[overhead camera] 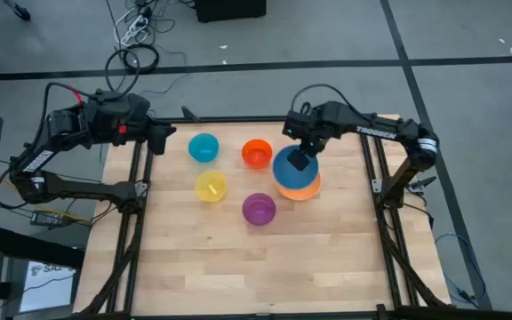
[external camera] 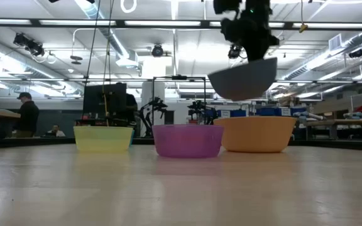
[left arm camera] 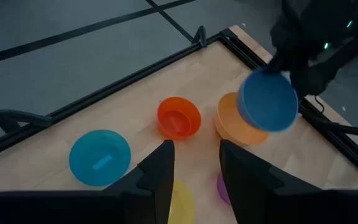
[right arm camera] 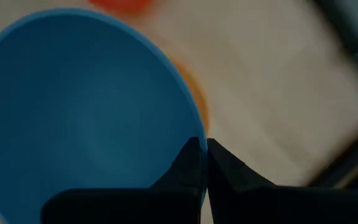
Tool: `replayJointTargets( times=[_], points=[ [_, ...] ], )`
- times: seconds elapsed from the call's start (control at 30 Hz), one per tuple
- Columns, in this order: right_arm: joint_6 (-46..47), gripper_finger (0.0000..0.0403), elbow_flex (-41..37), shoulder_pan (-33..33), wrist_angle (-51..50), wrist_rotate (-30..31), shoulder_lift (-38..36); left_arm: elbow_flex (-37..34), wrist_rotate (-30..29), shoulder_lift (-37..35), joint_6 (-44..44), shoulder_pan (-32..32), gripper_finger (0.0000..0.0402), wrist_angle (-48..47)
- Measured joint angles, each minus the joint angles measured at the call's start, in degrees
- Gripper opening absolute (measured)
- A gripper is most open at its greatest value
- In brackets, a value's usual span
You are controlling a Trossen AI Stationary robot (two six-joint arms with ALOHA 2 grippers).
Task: Nest bowls inside each other
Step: Stack the dark blue bowl on top of the light orange bowl
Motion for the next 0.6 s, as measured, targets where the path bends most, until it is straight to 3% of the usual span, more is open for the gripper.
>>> replayJointTargets(
  times=[0.13,0.23,0.4,0.6],
  points=[
    [2.94,0.0,-10.48,0.0,9.64,-1.8,-4.05,0.0,-0.87,0.11,-0.05,0.0,0.0136,-0.02],
    [4.29,0.0002,-15.0,0.02,13.73,0.88,-5.05,0.0,-1.29,0.35,-0.14,-0.01,0.0136,-0.01],
    [4.21,0.0029,-18.03,-0.54,15.47,0.67,-4.37,0.0,-1.36,0.39,-0.26,0.0,0.0136,-0.02],
    [4.72,0.0097,-18.3,-0.79,16.43,-0.48,-3.98,0.0,-1.6,0.39,-0.59,-0.01,0.0136,-0.02]
  ],
)
